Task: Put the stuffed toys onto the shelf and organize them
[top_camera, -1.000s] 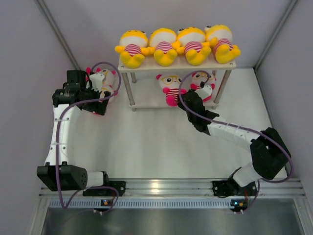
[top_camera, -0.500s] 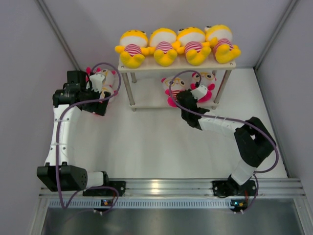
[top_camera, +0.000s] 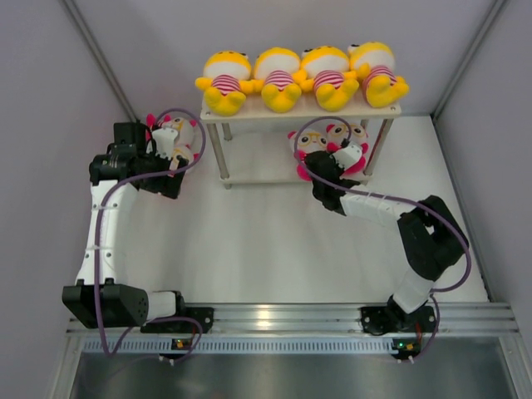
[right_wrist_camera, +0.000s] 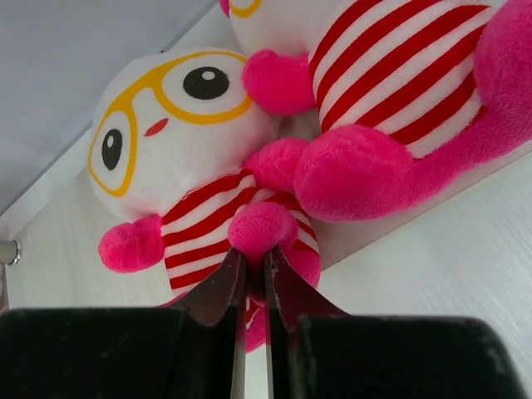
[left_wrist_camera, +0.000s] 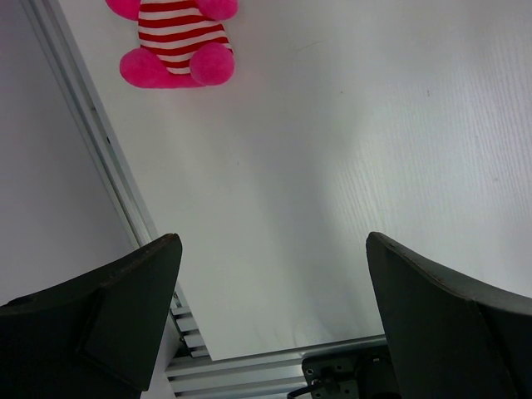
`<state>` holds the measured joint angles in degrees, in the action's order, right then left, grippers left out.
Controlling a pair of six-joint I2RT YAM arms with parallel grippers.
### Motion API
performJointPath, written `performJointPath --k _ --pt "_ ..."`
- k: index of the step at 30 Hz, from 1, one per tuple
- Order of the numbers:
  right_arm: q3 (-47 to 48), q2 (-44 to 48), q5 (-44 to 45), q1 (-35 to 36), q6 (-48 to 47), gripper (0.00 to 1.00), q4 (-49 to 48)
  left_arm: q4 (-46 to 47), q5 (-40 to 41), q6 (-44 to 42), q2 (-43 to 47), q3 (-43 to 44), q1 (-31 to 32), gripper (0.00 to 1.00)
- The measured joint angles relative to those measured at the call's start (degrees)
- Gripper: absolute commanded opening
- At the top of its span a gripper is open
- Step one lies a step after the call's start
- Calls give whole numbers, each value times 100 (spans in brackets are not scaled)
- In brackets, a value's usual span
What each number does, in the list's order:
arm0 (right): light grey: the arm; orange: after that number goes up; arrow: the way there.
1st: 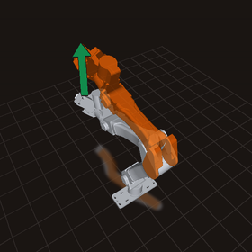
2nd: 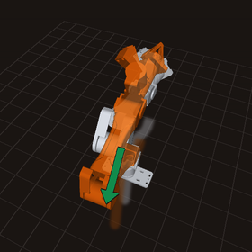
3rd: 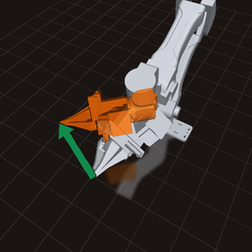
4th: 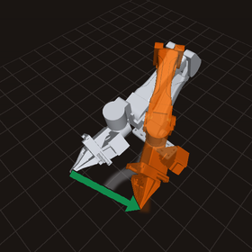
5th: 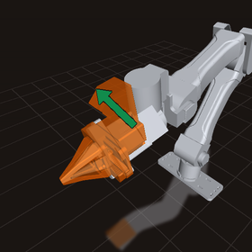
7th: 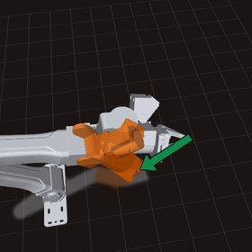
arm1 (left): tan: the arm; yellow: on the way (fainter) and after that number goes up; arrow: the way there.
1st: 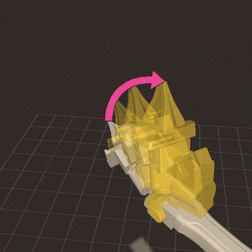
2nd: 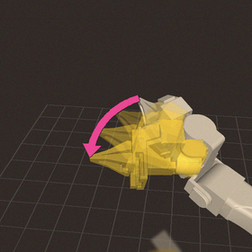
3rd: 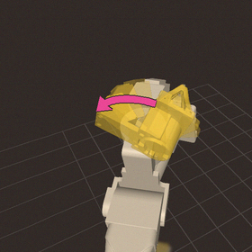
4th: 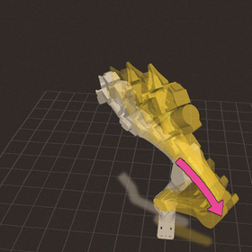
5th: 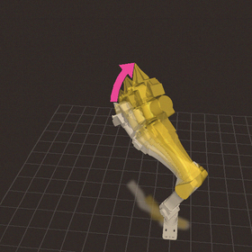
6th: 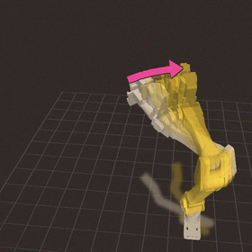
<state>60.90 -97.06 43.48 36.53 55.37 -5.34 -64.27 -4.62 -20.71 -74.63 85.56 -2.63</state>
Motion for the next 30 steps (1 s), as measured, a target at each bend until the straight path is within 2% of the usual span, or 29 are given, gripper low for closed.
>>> performJointPath --k 2,4,7,11,14,23,30 --pt "0 -11 -13 -37 28 20 35 0 2 0 13 -22 0 99" --pt "0 -11 -35 -46 26 23 46 0 4 0 17 -46 0 99" --pt "-4 -9 -105 -46 4 34 37 2 22 2 17 -72 0 99" --pt "-90 70 -223 -46 -48 53 -13 103 17 2 28 -195 -2 99" --pt "-205 260 -348 -46 -247 61 -81 352 52 4 35 -538 -52 99" --pt "-437 802 -485 -46 -782 68 -249 949 131 57 -476 -793 -348 94" --pt "-522 942 -671 -44 -1231 71 -352 1475 72 118 -1384 -284 -417 94"
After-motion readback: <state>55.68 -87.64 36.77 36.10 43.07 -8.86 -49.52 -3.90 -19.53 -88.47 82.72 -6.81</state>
